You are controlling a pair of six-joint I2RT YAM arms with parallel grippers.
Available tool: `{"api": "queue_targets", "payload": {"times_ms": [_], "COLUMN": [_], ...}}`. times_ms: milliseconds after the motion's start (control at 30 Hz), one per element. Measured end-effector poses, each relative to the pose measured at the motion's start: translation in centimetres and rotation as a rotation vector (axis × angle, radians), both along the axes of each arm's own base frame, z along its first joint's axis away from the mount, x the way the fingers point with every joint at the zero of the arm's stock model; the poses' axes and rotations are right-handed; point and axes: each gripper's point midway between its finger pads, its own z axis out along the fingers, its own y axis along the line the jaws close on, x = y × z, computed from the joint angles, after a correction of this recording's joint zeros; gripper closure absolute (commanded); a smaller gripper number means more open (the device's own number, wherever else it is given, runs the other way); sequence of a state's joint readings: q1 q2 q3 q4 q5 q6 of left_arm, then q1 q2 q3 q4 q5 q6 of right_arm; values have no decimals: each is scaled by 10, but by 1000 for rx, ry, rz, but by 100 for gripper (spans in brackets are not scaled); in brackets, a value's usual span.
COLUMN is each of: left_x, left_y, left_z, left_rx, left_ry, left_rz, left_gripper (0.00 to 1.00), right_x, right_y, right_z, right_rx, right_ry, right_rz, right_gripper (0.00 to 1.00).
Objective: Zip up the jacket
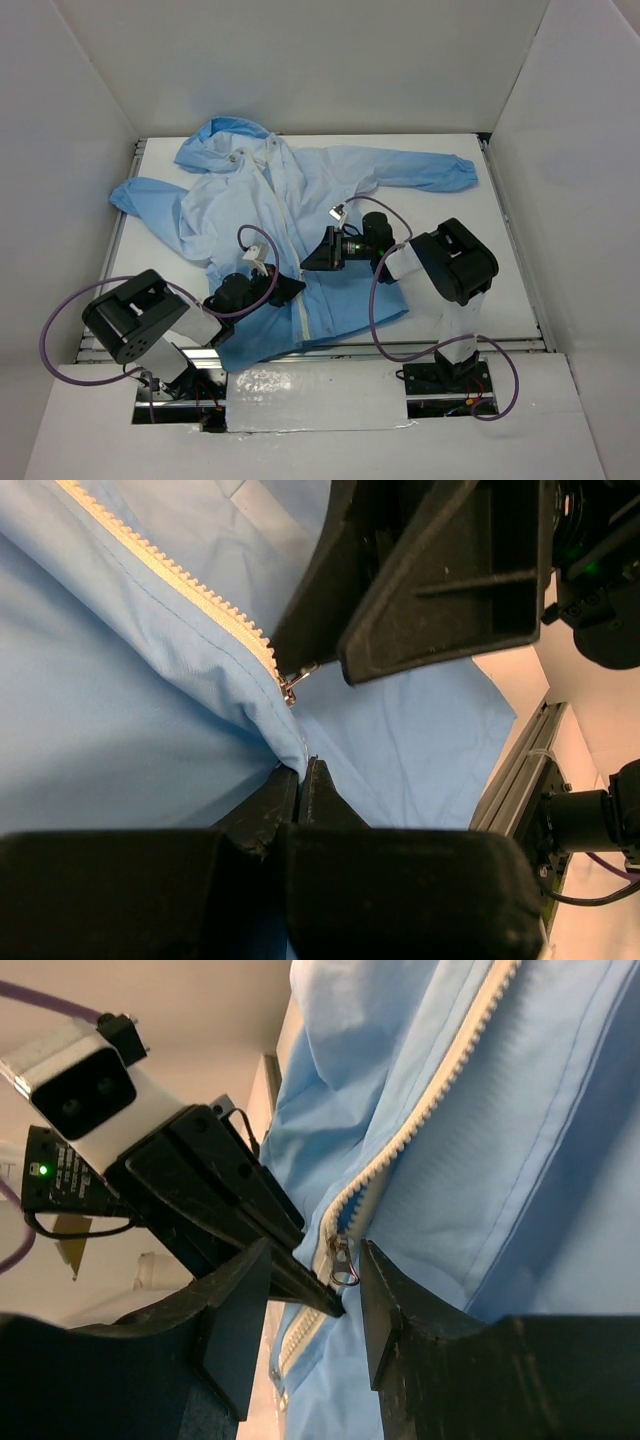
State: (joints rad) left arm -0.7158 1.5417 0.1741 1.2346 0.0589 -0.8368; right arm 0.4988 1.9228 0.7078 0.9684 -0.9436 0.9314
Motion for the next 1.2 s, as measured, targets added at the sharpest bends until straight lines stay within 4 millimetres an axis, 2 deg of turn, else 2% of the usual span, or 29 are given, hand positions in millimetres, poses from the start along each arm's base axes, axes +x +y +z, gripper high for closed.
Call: {"api": "queue_targets", "payload": {"times_ms": [233,467,633,733,933,1100,1200], "left_x": [1,3,2,2,2,1,1], "left_y": [1,2,2,1,1,1,1], "left_z": [-1,0,0,0,2,2,2], "left_rx": [6,25,26,25,22,21,22], "left_ry": [3,-9,-9,-9,-12,-13,-14], "left_rz": [4,1,-2,-5,-7,-12,-14], "left_gripper": [100,100,100,100,100,100,100], "right_x": [-18,-32,-31,-28,-21,-17,-16], "right_y": [-4,-4,-2,-2,-3,-7,-7], "right_z": [-8,-7,4,4,-7,-23,-25], "right_rx": [-18,-14,25,22,-15,-75,-83], "right_ry": [31,48,46,48,80,114,122], "right_rz": [10,23,20,6,-53,-102,-109], "right_gripper": [53,53,52,52,52,51,52]}}
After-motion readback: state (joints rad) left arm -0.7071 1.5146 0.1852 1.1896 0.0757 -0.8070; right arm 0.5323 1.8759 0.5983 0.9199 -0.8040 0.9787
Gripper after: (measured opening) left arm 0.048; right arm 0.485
